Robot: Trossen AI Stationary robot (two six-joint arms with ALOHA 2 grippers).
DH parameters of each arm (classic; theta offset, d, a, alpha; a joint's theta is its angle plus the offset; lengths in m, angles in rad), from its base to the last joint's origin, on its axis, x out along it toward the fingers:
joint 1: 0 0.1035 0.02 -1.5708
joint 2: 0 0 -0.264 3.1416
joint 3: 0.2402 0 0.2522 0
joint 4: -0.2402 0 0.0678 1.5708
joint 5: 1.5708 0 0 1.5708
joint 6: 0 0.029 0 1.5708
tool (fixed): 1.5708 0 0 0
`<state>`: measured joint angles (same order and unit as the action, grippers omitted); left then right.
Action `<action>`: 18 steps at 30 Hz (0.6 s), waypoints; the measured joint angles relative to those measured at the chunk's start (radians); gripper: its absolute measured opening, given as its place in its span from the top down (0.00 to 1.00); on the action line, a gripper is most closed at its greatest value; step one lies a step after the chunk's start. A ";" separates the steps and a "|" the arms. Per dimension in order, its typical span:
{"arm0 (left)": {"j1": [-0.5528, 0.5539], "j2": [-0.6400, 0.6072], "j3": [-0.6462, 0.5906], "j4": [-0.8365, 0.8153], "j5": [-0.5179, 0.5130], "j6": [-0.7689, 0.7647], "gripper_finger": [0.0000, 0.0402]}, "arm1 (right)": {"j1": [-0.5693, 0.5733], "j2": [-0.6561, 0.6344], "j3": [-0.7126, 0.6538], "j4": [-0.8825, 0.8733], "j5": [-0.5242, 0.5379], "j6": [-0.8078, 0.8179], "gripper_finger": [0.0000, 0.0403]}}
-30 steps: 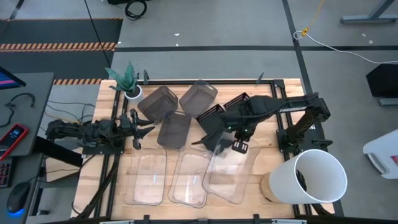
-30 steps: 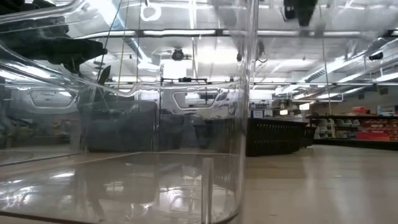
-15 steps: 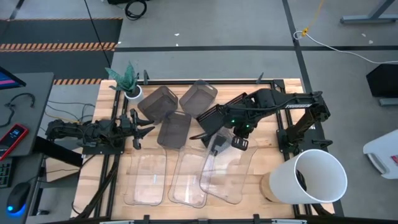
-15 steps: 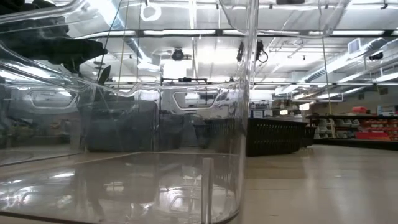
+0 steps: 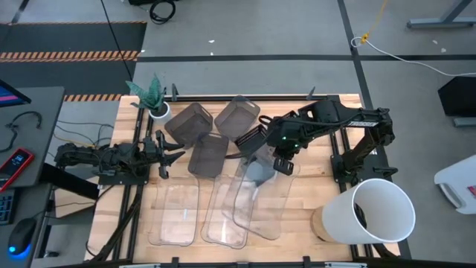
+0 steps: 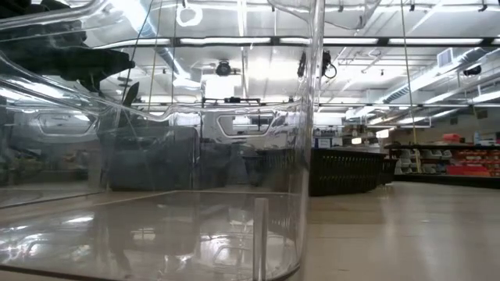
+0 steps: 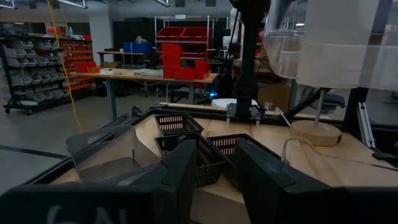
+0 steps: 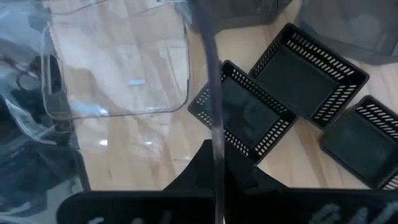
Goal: Stack baskets by color
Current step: Stack the right transparent bin on top of the middle transparent bin
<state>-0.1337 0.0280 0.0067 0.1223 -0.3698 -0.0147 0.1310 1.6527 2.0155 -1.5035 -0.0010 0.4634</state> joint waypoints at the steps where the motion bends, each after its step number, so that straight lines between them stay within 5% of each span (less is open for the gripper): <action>1: 0.000 0.000 0.000 0.000 0.000 0.000 0.71 | -0.004 0.000 0.000 0.000 0.000 -0.011 0.99; 18: 0.000 -0.002 0.000 0.002 0.000 0.000 0.71 | -0.067 0.205 0.028 0.123 -0.131 -0.172 0.99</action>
<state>-0.1341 0.0261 0.0069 0.1243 -0.3698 -0.0147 0.0636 1.8575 2.0434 -1.3808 -0.1320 0.2916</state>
